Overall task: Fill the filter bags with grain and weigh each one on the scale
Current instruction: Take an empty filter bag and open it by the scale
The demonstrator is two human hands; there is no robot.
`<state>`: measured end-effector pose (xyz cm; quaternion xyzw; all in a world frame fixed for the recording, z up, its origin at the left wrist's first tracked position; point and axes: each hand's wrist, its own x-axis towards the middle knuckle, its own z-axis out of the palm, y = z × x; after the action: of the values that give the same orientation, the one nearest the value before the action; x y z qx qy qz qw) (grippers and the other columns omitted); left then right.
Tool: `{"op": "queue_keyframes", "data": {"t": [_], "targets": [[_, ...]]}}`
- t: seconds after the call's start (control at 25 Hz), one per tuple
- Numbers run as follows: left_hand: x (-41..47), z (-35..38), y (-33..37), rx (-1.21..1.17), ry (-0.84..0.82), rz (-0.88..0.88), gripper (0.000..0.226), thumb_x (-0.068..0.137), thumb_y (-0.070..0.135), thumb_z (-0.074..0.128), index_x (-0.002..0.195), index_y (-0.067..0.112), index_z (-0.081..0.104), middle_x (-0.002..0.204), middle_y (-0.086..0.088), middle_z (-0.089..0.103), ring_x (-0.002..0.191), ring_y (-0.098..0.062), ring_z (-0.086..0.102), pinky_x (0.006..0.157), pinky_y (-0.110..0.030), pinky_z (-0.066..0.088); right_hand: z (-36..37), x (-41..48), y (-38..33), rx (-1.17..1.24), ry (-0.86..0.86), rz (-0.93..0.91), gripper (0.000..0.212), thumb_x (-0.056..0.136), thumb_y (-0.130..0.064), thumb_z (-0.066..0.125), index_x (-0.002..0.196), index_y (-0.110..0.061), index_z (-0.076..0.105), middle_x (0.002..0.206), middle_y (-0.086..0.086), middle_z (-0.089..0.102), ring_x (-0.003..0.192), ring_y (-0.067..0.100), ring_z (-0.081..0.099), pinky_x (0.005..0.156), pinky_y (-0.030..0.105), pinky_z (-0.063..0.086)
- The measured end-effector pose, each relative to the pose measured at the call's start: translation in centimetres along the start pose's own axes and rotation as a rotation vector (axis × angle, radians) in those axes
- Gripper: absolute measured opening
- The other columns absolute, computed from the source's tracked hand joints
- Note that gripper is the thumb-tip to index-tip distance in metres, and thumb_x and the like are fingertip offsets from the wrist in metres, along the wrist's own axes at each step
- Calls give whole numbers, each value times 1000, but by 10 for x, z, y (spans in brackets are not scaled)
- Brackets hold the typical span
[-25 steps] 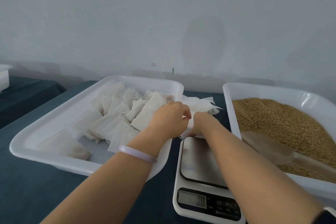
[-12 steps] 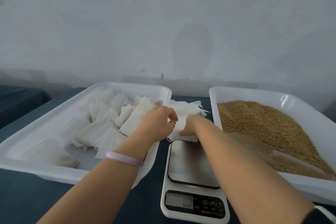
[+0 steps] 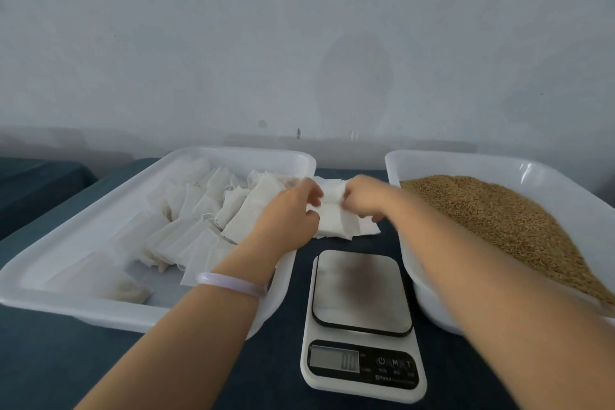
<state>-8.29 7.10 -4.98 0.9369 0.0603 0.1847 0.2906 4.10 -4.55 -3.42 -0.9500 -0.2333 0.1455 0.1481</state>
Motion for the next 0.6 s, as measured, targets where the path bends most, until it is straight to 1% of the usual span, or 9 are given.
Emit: {"op": "queue_keyframes", "data": {"t": [0.04,0.12,0.2,0.24,0.28,0.32,0.4,0.52,0.6], "targets": [[-1,-2,1,-37,47,-3,43,84,9,55,126,11,46,127,-2,51,122,-20,42,91,-20,30,-14,-15,7,195,-20,-85,24,93,-12,46,114,-7,57,114,11,61,97,23,63,82,38,56],[-3,-6,10,-207,108,-4,63,82,32,65,136,17,36,137,3,41,129,-16,33,97,-19,24,-32,-52,25,539,-106,-271,24,94,-5,46,111,-12,61,111,9,66,99,21,65,86,37,55],[-1,-9,27,-486,-16,-57,62,70,59,65,121,30,47,123,11,55,121,-15,47,95,-25,35,-37,-83,41,648,-140,-422,28,94,-5,48,106,-25,65,105,-3,71,97,13,67,80,26,56],[0,-8,37,-622,-141,-103,57,67,64,65,110,28,55,109,6,63,112,-18,56,89,-27,41,-34,-92,45,628,-131,-466,29,94,-7,50,104,-31,65,101,-9,71,95,9,67,77,22,55],[1,-6,43,-749,-275,-147,52,71,62,66,105,23,62,100,2,68,104,-21,62,86,-30,46,-30,-94,49,615,-128,-489,29,94,-8,51,103,-32,66,100,-11,71,95,8,66,77,20,54],[3,-4,45,-843,-377,-185,48,78,55,64,106,17,66,102,-3,71,103,-23,65,87,-33,49,-24,-93,52,637,-137,-488,29,93,-7,51,105,-30,66,101,-9,71,96,10,66,78,21,53],[5,0,42,-961,-462,-221,40,87,38,56,110,7,65,107,-10,70,101,-25,66,87,-36,53,-13,-88,56,767,-133,-461,29,93,-3,50,108,-21,66,105,1,71,100,18,66,82,29,53],[10,6,39,-984,-348,-156,25,90,19,56,107,3,64,91,-6,71,79,-17,67,65,-25,54,-5,-81,59,904,-49,-430,31,90,3,47,96,-15,71,98,10,71,91,23,66,75,33,54],[10,8,41,-890,-229,-162,18,92,12,58,107,4,63,81,-4,70,65,-13,65,53,-21,50,-9,-78,60,921,119,-347,31,84,6,39,91,-3,69,89,16,68,83,24,65,69,34,56]]}}
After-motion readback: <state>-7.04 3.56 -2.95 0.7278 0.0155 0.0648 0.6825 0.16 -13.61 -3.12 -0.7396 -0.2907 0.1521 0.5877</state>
